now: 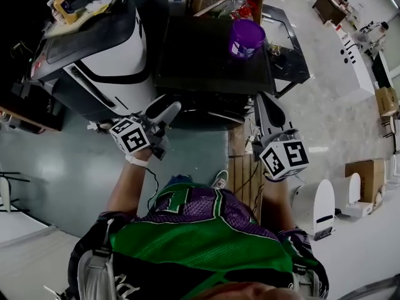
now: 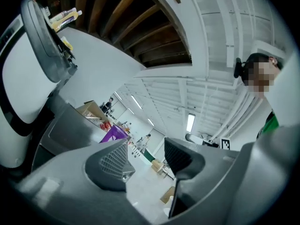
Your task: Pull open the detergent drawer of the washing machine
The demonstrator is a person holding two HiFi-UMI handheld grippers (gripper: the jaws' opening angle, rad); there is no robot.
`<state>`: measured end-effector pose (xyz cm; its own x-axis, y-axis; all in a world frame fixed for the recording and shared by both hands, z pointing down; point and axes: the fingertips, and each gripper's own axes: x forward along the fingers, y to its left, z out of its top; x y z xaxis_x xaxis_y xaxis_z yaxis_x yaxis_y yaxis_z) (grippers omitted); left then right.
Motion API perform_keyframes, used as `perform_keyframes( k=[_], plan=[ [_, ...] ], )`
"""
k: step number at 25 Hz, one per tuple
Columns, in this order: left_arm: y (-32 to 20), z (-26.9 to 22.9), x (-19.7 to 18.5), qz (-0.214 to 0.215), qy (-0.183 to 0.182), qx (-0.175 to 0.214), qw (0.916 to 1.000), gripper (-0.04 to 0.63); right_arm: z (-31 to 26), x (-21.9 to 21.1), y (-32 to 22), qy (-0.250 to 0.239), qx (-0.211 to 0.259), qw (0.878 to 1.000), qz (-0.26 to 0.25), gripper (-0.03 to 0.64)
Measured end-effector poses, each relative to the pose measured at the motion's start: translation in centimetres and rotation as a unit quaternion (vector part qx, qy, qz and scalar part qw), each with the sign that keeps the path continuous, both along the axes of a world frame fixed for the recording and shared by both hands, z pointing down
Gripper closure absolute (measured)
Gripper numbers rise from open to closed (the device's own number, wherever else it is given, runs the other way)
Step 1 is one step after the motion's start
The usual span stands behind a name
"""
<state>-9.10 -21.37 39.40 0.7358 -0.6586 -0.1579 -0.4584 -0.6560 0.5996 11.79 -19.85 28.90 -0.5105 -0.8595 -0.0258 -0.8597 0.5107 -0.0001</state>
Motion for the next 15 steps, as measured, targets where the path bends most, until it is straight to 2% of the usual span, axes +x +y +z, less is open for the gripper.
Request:
perform_keyframes(
  k=[6, 11, 15],
  plan=[
    [-1.2, 6.4, 0.4, 0.011, -0.026, -0.042, 0.9987, 0.359, 2.4, -0.4, -2.1, -0.010, -0.025, 1.000, -0.001, 0.615],
    [-3.0, 12.3, 0.6, 0.027, -0.060, -0.075, 0.9950, 0.359, 3.9, -0.8, -3.3, 0.001, -0.035, 0.999, -0.009, 0.615],
    [-4.7, 16.1, 0.7, 0.034, -0.053, -0.104, 0.9925, 0.359, 5.0, -0.8, -4.2, 0.008, -0.045, 0.999, -0.009, 0.615]
  ],
)
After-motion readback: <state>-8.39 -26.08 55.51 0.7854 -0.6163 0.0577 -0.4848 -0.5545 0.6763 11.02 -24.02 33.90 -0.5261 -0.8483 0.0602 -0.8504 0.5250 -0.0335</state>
